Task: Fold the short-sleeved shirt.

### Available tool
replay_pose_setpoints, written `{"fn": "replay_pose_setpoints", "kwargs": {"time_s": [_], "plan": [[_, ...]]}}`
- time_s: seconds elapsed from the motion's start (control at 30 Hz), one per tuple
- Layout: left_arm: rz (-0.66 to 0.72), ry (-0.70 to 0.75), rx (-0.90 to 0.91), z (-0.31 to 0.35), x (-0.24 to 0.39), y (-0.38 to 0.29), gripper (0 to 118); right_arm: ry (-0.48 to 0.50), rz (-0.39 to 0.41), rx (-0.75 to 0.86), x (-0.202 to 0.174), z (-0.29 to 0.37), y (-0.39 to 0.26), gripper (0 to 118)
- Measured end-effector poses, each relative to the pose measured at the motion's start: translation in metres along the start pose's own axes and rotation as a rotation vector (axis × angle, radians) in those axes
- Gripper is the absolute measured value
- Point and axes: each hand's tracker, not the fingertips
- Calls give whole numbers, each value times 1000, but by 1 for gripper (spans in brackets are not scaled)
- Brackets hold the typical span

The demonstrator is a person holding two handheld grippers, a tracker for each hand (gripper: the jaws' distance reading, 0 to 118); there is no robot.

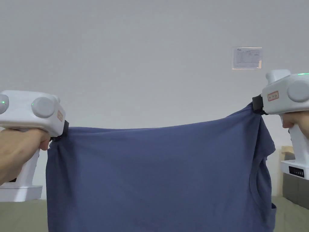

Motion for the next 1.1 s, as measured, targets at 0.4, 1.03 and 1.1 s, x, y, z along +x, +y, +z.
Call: {"fn": "replay_pose_setpoints", "kwargs": {"time_s": [0.4, 1.03, 1.1], "plan": [[-22, 91, 10, -97, 29, 27, 2, -45, 15, -3, -8, -101, 11, 3], [-99, -23, -200, -194, 37, -170, 2, 7, -6, -329, -4, -118, -231, 3], [-127, -42, -230, -175, 32, -210, 2, 28, -52, -365, -3, -81, -271, 3]]}}
